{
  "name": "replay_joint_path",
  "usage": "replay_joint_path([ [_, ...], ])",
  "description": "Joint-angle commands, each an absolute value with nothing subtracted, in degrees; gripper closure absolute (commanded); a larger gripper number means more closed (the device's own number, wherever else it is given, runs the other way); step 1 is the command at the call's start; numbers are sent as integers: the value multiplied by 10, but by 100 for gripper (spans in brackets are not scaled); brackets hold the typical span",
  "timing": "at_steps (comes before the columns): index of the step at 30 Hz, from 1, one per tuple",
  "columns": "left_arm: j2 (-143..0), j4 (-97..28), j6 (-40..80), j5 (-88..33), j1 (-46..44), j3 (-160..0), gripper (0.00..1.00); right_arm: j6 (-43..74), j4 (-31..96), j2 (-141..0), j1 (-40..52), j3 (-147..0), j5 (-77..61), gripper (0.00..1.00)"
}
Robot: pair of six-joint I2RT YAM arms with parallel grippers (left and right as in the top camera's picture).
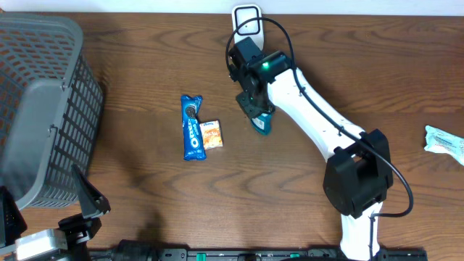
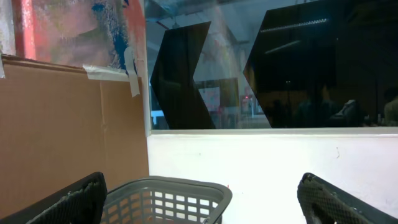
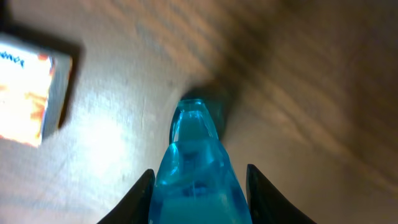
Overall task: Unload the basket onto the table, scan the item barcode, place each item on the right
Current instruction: 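Reach to the blue mouthwash bottle and grasp it with the right gripper, then lift the mouthwash bottle and hold it over the scanner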
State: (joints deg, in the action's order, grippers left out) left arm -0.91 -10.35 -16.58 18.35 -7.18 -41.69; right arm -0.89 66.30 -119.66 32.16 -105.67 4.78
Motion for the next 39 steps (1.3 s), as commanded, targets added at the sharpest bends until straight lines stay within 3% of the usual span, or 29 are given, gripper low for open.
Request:
replay_joint_path([
  [1,-1,-103,-171,187,-73,-415,2,-14,702,-1207,301,-1101,-3,83],
  [5,-1,-103,-171,187,-73,-415,2,-14,760,-1207,278,-1159,-101,83],
  [10,-1,-103,-171,187,-73,-415,2,-77,830,-1207,240,-1207,-331,83],
  [20,-1,-107,-171,188,-73,-415,2,-145,840,-1207,213,-1207,-580,82],
  [33,-2,-215,-171,187,-73,-415,2,-145,821,-1207,213,-1207,-587,82],
  [39,-2,-227,-171,187,-73,-415,2,-144,725,-1207,213,-1207,-509,86],
])
